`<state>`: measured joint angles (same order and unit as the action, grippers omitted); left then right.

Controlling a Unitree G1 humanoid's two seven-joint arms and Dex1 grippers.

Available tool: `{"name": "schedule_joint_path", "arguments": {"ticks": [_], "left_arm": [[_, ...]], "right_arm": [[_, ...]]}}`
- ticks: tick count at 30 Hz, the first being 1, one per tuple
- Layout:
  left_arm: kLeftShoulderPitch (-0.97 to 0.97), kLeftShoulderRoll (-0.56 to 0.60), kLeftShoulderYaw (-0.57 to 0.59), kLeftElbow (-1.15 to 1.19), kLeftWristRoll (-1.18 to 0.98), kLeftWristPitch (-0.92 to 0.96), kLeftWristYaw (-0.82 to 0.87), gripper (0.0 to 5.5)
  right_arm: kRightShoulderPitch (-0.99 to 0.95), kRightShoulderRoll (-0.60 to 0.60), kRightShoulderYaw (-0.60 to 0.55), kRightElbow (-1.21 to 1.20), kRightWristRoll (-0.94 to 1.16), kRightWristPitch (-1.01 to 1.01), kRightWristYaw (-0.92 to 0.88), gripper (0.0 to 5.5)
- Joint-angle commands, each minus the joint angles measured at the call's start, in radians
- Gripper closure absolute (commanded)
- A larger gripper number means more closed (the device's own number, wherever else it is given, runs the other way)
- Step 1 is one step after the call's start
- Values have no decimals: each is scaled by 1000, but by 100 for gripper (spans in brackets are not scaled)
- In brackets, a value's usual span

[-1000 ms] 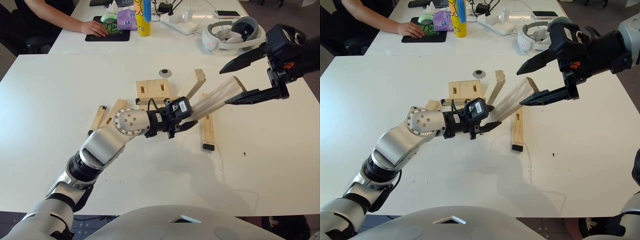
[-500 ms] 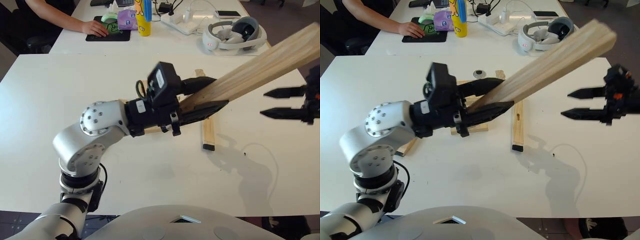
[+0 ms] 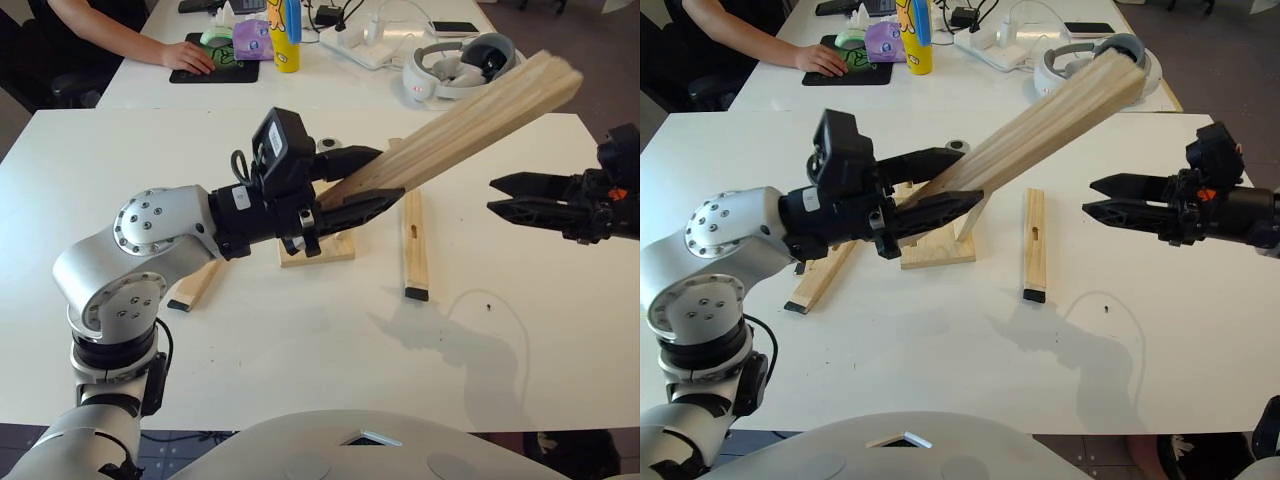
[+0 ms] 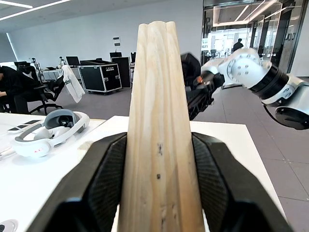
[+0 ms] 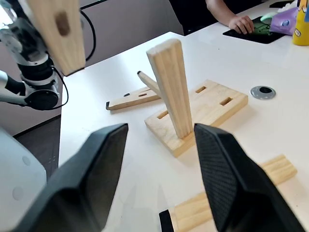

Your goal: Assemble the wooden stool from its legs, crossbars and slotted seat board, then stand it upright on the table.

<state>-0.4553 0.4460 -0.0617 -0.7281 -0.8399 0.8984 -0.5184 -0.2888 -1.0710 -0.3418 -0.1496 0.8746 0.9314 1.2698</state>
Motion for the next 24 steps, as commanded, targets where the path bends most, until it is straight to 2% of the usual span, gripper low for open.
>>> {"name": "schedule_joint_path", "arguments": {"ticks": [1,13,24], "left_arm": [[29,29,-65,-2,59,-30,-17,345],[73,57,-177,13,172,-73,-37,345],[66,43,-206,33,215,-91,-42,345]], "right_arm": [[-104,-26,10,-54,49,46,-33,366],[-268,-27,50,-140,153,126,-66,549],[-338,16,115,-227,233,154,-116,550]]}}
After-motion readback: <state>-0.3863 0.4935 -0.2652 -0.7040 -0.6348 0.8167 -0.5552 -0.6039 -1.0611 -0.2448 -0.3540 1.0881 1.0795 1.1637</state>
